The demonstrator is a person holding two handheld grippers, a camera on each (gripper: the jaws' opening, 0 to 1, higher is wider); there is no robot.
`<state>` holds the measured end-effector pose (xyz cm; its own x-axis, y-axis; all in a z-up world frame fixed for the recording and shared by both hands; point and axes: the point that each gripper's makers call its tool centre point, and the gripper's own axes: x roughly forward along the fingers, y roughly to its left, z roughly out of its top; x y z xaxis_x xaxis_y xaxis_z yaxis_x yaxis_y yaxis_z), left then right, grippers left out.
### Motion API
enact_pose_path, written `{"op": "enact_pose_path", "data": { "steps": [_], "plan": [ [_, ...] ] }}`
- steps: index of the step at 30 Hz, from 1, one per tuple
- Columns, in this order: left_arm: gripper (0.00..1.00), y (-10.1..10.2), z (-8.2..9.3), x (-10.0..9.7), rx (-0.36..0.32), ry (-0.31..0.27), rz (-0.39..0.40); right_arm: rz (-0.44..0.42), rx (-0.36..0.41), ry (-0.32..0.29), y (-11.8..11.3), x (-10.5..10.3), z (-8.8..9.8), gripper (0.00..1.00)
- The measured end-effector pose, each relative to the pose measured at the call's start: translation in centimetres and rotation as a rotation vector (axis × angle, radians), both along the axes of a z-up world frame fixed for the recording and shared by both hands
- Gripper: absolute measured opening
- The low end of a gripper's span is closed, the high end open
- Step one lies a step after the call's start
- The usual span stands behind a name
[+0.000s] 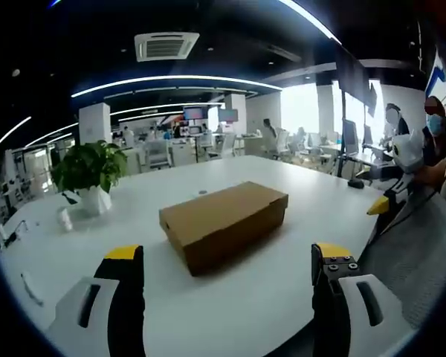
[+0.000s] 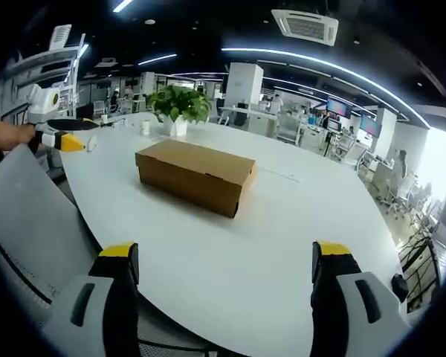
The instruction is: Operate the shoe box by opening the lid, removing the specified soft item, and placing it in the target area until the item is outside and the box remains undamaged.
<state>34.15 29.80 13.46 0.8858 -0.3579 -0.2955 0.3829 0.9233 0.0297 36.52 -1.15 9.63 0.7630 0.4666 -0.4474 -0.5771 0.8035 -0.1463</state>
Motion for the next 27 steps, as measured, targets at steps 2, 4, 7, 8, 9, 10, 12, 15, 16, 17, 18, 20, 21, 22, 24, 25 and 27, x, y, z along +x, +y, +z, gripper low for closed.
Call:
{"op": "enact_pose_path", "data": {
  "steps": [2,4,7,8,9,10,12,15,16,17,18,20,21,22,24,25,27],
  "plan": [
    [0.97,-0.02,0.06,-0.01,0.001,-0.003,-0.001,-0.003,0.008,0.009,0.02,0.04,-0.06,0.93],
    [0.97,-0.03,0.12,-0.01,-0.003,-0.005,-0.001,-0.002,-0.002,0.012,-0.04,-0.07,-0.16,0.92],
    [0.97,0.13,0.12,-0.03,-0.006,-0.003,0.007,0.005,0.008,0.01,0.14,-0.09,-0.1,0.92],
    [0.97,0.12,0.12,-0.03,-0.009,-0.002,0.007,0.005,0.003,0.01,0.12,-0.12,-0.14,0.92],
    [0.97,0.11,0.1,-0.07,-0.01,-0.002,0.007,0.004,0.0,0.01,0.08,-0.11,-0.15,0.92],
    [0.97,0.14,0.11,-0.08,-0.008,-0.003,0.007,0.003,0.005,0.009,0.13,-0.09,-0.12,0.92],
    [0.97,0.22,0.12,-0.09,-0.012,-0.002,0.011,0.003,0.004,0.01,0.13,-0.13,-0.14,0.92],
    [0.98,0.17,0.06,-0.12,-0.014,0.001,0.009,0.005,0.001,0.011,0.14,-0.11,-0.17,0.92],
    [0.98,0.16,0.06,-0.13,-0.014,0.002,0.009,0.004,0.003,0.012,0.15,-0.1,-0.15,0.92],
    [0.98,0.18,0.04,-0.12,-0.014,0.003,0.01,0.005,0.004,0.011,0.16,-0.09,-0.12,0.92],
    [0.98,0.19,0.03,-0.12,-0.014,0.003,0.01,0.004,0.004,0.012,0.17,-0.1,-0.12,0.92],
    [0.98,0.31,0.0,-0.1,-0.019,0.006,0.015,0.004,0.004,0.014,0.22,-0.07,-0.13,0.92],
    [0.98,0.35,-0.03,-0.08,-0.022,0.009,0.017,0.004,0.004,0.015,0.22,-0.07,-0.15,0.92],
    [0.98,0.38,-0.08,-0.07,-0.027,0.013,0.019,0.003,0.001,0.019,0.18,-0.09,-0.24,0.91],
    [0.98,0.41,-0.17,-0.06,-0.029,0.019,0.02,0.0,0.007,0.02,0.13,-0.07,-0.18,0.91],
    [0.98,0.39,-0.19,-0.06,-0.03,0.021,0.02,-0.002,0.009,0.02,0.1,-0.06,-0.17,0.91],
    [0.98,0.36,-0.22,-0.04,-0.033,0.024,0.018,-0.002,0.011,0.025,0.08,-0.09,-0.19,0.91]
  ]
}}
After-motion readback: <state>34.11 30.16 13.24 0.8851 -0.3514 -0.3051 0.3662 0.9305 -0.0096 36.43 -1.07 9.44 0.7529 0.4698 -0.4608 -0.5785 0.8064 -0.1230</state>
